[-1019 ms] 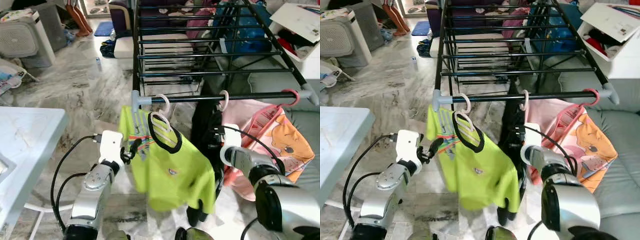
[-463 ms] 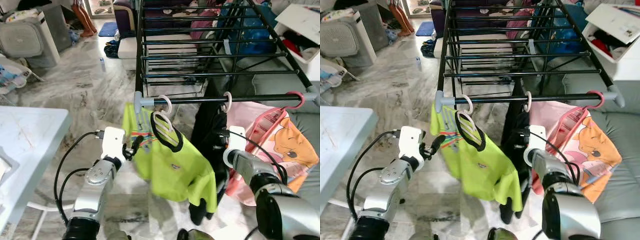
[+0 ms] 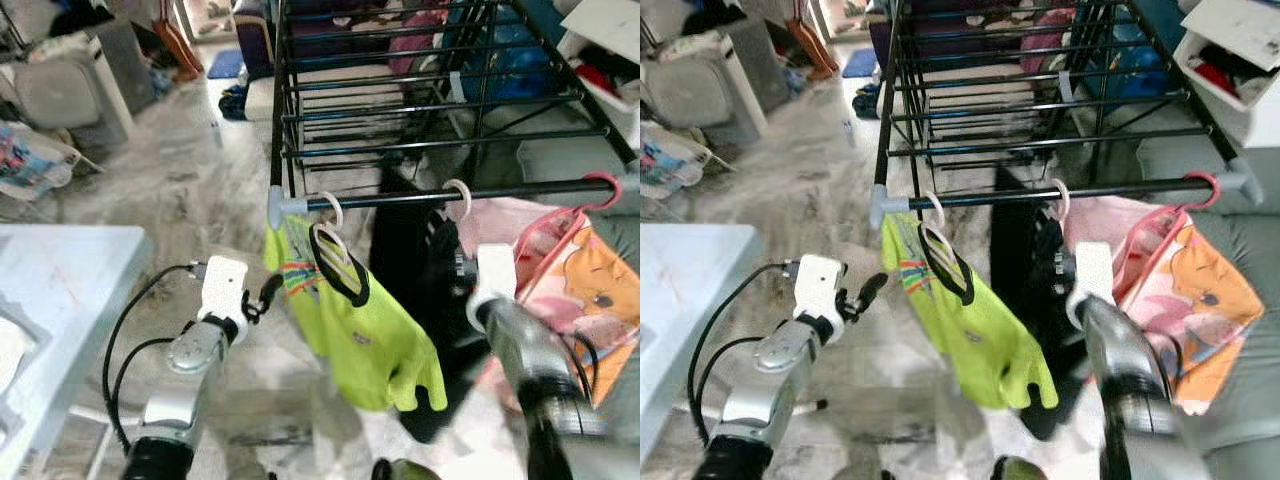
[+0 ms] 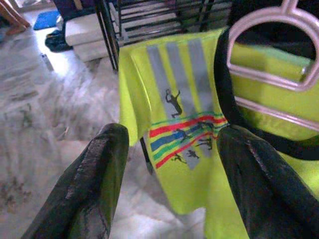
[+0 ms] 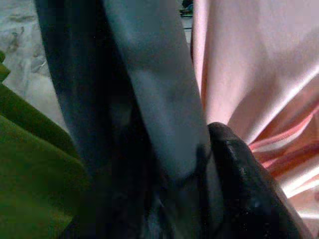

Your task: Hang hanger

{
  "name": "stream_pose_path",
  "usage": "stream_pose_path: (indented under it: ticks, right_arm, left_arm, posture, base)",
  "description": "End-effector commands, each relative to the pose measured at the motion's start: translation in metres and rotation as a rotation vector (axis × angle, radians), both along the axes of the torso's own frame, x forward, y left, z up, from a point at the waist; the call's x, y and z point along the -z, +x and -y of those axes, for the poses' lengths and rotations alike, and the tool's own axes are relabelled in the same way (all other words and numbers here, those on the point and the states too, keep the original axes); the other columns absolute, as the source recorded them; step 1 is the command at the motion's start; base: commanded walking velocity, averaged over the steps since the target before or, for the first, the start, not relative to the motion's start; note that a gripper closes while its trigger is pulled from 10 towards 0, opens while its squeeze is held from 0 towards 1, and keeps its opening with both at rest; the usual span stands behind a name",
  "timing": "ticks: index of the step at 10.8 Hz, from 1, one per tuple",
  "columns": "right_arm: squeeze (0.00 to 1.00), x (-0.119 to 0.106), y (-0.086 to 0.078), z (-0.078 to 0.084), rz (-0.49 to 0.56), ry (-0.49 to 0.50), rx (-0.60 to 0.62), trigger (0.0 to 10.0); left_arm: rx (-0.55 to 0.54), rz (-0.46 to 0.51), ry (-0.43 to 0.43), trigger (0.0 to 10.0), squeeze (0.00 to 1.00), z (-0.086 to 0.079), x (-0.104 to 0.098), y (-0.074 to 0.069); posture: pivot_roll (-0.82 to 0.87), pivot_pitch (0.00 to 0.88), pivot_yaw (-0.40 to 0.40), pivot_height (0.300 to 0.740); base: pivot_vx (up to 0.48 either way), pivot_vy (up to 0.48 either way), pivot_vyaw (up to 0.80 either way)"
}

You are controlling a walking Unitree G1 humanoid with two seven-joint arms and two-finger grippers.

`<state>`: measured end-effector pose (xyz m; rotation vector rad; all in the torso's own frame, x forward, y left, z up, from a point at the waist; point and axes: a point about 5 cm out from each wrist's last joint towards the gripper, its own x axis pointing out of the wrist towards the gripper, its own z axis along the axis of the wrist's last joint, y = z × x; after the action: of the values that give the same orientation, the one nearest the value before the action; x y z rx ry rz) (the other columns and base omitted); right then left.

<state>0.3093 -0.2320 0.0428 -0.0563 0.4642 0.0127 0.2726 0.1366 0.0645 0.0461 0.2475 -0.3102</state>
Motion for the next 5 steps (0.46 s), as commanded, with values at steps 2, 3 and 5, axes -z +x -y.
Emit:
stream_pose_path:
  ticks: [2, 3, 5]
  right_arm:
    - [1.00, -0.013, 0.001, -0.004, 0.084, -0.036, -0.017, 10.0]
    - [1.00, -0.014, -0.005, -0.002, 0.120, -0.025, 0.052, 10.0]
    - [1.00, -0.014, -0.022, 0.001, 0.155, -0.019, 0.196, 10.0]
  left_arm:
    - [-0.024, 0.016, 0.013, 10.0, 0.00, -0.007, -0.001, 0.000]
    - [-0.043, 0.025, 0.020, 10.0, 0.00, -0.012, -0.001, -0.001]
    - [-0.063, 0.026, 0.011, 10.0, 0.00, -0.012, 0.001, -0.005]
  posture:
    - [-0.05, 0.000, 0.083, 0.740]
    - [-0.05, 0.000, 0.079, 0.740]
    - [-0.05, 0.000, 0.067, 0.740]
  base:
    - [0.000, 0.000, 0.00]
    - [0.000, 0.000, 0.00]
    - [0.000, 0.000, 0.00]
